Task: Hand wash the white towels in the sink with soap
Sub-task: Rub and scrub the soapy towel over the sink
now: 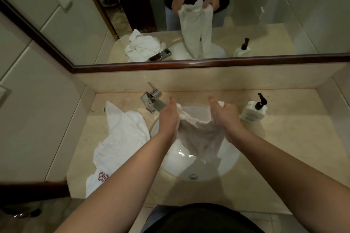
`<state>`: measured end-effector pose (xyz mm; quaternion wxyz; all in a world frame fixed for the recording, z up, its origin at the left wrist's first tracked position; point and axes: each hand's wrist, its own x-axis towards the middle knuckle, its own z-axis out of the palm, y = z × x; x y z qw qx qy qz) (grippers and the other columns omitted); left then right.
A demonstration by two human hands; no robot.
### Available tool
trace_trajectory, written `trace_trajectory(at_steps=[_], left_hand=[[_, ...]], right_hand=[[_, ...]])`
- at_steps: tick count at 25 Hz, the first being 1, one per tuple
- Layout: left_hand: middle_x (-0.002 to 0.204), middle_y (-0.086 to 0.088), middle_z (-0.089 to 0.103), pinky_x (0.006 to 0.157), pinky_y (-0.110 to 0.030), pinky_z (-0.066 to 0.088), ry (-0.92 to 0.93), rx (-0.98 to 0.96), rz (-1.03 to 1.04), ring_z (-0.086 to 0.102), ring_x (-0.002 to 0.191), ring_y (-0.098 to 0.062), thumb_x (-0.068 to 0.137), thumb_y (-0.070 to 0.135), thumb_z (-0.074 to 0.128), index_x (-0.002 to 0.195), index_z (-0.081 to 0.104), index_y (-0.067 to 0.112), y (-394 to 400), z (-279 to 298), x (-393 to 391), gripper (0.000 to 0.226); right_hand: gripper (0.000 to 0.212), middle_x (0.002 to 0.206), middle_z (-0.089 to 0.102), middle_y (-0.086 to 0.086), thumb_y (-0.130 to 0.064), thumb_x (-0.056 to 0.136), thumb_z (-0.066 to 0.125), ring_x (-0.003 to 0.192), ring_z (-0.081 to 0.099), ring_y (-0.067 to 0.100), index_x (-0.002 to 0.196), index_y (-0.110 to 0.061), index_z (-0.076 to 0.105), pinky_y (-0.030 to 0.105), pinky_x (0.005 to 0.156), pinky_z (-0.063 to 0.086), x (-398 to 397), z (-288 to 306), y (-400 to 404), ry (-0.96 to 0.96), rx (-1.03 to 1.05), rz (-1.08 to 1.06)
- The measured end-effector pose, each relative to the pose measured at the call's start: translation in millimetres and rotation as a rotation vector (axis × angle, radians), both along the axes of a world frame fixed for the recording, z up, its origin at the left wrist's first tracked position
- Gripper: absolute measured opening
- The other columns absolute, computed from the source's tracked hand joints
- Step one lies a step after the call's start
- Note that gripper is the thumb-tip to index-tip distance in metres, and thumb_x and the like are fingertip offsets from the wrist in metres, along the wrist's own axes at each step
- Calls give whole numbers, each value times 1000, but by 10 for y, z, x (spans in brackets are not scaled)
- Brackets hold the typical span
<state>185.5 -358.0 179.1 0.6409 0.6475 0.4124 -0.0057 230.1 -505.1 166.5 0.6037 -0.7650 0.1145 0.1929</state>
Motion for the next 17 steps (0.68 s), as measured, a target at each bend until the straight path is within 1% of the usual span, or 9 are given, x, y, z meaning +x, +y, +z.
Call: trace_trajectory(at_steps=[2,4,5,7,9,11,14,15,17], left_hand=[[115,0,64,91,-31,43,57,54,-157,58,111,-20,97,61,46,116,65,15,111,-175,-53,54],[106,3,68,86,-31,48,102,52,-297,63,103,-18,89,54,66,102,67,19,238,-276,-109,37],[100,2,69,83,-33,52,127,43,-367,65,98,-17,83,48,76,95,66,20,310,-339,-132,31],[99,-6,74,86,-42,55,175,85,-526,69,98,-23,70,35,89,94,70,17,456,-487,-156,36],[103,-12,74,87,-45,54,225,203,-632,69,100,-29,67,20,89,97,73,12,544,-600,-169,36],[105,-10,72,83,-40,54,242,325,-617,68,98,-28,75,10,81,102,70,11,625,-707,-168,29],[115,-13,70,88,-39,52,249,281,-537,66,103,-28,84,13,77,113,67,3,787,-947,-151,32],[119,-12,67,93,-41,52,265,261,-528,64,107,-29,86,17,76,119,63,1,824,-1007,-137,39],[129,-9,59,97,-38,49,303,219,-513,58,118,-30,88,24,74,133,53,2,880,-1141,-101,54]], right_hand=[[42,72,61,3,-52,84,70,70,58,20,83,-10,63,32,68,47,38,-152,-155,56,52,159],[47,84,68,5,-46,74,81,80,66,22,90,-6,64,38,76,54,51,-282,-268,88,30,330],[45,92,70,5,-40,69,86,86,68,22,94,-10,64,41,81,56,62,-345,-313,93,-26,382],[36,98,66,4,-22,70,85,92,65,21,94,-20,59,39,82,56,76,-401,-357,71,-156,434],[24,99,63,6,-7,78,76,92,62,24,90,-18,58,39,79,53,88,-447,-371,3,-257,506],[16,102,63,14,2,81,66,98,61,32,95,-5,62,44,83,51,122,-521,-364,-48,-287,564],[28,112,61,18,-5,82,63,104,58,34,109,1,56,46,88,49,230,-780,-376,9,-407,569],[28,110,60,16,-8,83,64,102,58,33,109,-2,55,44,85,50,255,-865,-373,67,-422,560],[31,107,60,7,-13,82,71,97,59,25,109,-12,57,34,76,49,267,-966,-320,183,-350,469]])
